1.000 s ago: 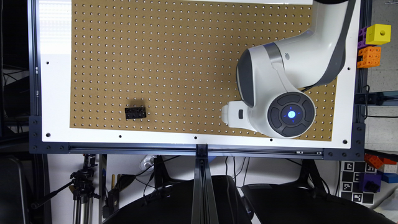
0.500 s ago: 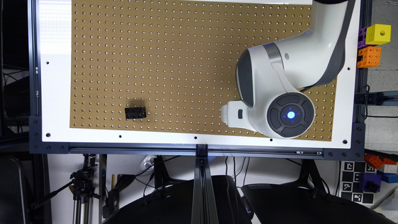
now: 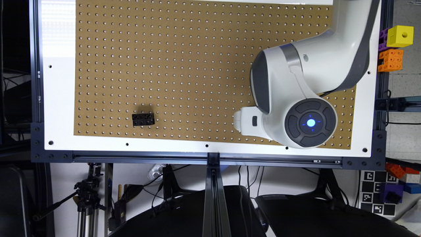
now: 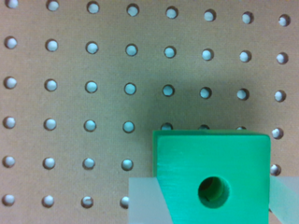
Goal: Pick up green block.
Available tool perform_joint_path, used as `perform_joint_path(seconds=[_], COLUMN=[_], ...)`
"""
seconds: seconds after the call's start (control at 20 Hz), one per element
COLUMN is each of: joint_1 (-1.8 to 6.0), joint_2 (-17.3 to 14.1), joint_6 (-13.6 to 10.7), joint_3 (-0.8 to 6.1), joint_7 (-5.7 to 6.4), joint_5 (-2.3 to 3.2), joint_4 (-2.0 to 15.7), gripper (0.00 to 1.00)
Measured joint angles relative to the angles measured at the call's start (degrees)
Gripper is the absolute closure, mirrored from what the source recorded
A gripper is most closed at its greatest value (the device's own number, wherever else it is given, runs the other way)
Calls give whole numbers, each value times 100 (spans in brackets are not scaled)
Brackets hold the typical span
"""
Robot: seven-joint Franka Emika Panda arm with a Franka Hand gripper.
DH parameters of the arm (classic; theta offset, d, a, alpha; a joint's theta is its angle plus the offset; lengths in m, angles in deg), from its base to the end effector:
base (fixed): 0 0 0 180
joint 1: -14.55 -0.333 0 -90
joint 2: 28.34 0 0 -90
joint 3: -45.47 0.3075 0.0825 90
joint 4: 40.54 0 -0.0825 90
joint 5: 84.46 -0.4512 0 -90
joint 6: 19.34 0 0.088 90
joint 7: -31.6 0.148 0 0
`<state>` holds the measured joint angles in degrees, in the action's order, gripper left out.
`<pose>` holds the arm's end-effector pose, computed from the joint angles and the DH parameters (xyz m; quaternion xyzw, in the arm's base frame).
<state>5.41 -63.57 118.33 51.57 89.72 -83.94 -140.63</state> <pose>0.6907 0.1863 0.1318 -0.9276 0.3719 -0.0015 0.0352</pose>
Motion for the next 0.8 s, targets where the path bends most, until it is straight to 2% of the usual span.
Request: perform_joint_path(seconds=[0.15, 0.8], joint_1=[0, -1], joint_2=[104, 954], joint_6=[-103, -929], joint_3=[0, 2], joint_7=[1, 26], joint_5=[0, 0], joint_4=[1, 6], gripper=[100, 100])
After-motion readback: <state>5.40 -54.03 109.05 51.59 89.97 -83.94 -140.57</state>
